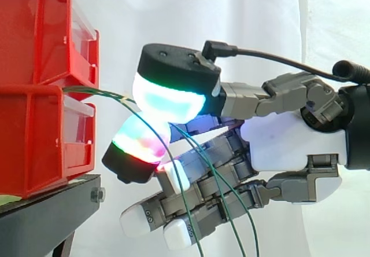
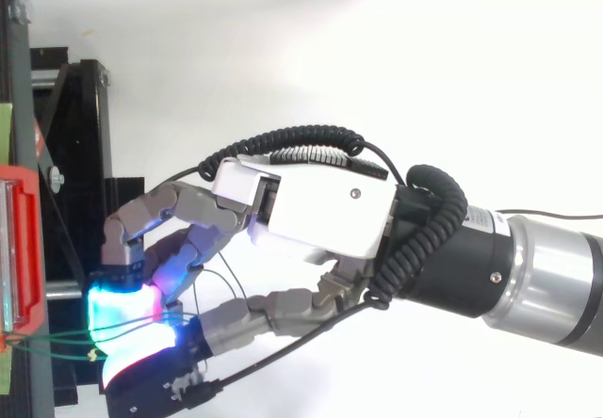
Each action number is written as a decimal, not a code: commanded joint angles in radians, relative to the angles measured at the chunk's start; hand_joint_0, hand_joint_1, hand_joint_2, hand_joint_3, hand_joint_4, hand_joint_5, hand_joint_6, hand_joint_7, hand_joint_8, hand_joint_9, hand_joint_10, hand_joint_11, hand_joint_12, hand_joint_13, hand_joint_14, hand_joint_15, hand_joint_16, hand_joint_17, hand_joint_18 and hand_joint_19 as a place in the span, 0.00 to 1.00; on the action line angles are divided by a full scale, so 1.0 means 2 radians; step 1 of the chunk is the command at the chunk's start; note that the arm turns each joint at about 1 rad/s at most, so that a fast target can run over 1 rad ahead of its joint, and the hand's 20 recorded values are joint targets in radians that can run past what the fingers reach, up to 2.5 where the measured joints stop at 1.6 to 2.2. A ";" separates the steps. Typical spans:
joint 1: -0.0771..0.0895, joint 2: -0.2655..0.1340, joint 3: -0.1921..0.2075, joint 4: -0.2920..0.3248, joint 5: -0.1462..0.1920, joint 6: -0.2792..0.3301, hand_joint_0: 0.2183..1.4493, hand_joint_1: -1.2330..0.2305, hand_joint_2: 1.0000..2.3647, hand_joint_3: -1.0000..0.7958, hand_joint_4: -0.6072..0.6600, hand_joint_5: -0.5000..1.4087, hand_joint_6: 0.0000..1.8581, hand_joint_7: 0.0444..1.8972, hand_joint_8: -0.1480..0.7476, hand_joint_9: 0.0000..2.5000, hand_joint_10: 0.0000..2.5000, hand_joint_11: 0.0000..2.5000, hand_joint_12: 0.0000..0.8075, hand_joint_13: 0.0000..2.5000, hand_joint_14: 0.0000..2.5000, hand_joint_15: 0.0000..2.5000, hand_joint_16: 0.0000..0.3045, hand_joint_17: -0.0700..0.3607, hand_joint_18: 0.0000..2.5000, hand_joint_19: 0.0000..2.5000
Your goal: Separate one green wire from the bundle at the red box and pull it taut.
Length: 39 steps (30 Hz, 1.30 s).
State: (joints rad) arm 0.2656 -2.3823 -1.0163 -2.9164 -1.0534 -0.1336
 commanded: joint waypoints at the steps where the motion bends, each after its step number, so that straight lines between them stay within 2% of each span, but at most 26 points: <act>1: 0.000 0.000 0.000 0.000 -0.003 0.005 0.28 0.42 0.00 0.28 0.63 0.17 0.49 0.53 0.53 0.42 0.01 0.34 0.39 0.32 0.00 0.12 0.15 0.40 0.34 0.15; 6: -0.002 0.005 0.000 -0.011 -0.003 0.012 0.30 0.46 0.00 0.28 0.63 0.17 0.48 0.54 0.53 0.42 0.01 0.33 0.39 0.32 0.00 0.12 0.15 0.40 0.34 0.16; 11: -0.004 0.026 0.000 -0.060 0.000 0.011 0.31 0.45 0.00 0.31 0.63 0.16 0.48 0.54 0.53 0.41 0.01 0.33 0.39 0.32 0.00 0.12 0.15 0.40 0.33 0.16; 13: -0.004 0.028 0.000 -0.064 0.000 0.011 0.31 0.45 0.00 0.31 0.63 0.16 0.48 0.54 0.53 0.41 0.01 0.34 0.39 0.32 0.00 0.13 0.15 0.40 0.33 0.16; 17: -0.002 0.035 0.000 -0.096 0.000 0.011 0.30 0.44 0.00 0.28 0.64 0.16 0.48 0.54 0.54 0.42 0.01 0.34 0.40 0.33 0.01 0.13 0.15 0.41 0.34 0.16; 24: -0.001 0.035 0.000 -0.098 0.000 0.010 0.31 0.40 0.00 0.28 0.64 0.16 0.48 0.53 0.54 0.43 0.01 0.36 0.39 0.36 0.01 0.15 0.15 0.41 0.35 0.16; 31: 0.000 0.035 0.001 -0.099 0.000 0.010 0.34 0.36 0.01 0.40 0.58 0.16 0.49 0.56 0.54 0.42 0.01 0.36 0.38 0.36 0.01 0.15 0.15 0.40 0.35 0.15; 35: -0.001 0.035 0.004 -0.100 0.000 0.010 0.35 0.32 0.01 0.43 0.54 0.16 0.50 0.58 0.53 0.41 0.01 0.36 0.39 0.36 0.01 0.15 0.15 0.40 0.35 0.15; 39: 0.000 0.035 0.009 -0.100 0.001 0.009 0.37 0.28 0.01 0.42 0.53 0.16 0.50 0.56 0.53 0.41 0.01 0.37 0.39 0.35 0.01 0.15 0.15 0.40 0.35 0.15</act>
State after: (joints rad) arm 0.2651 -2.3125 -1.0046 -3.1161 -1.0538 -0.1144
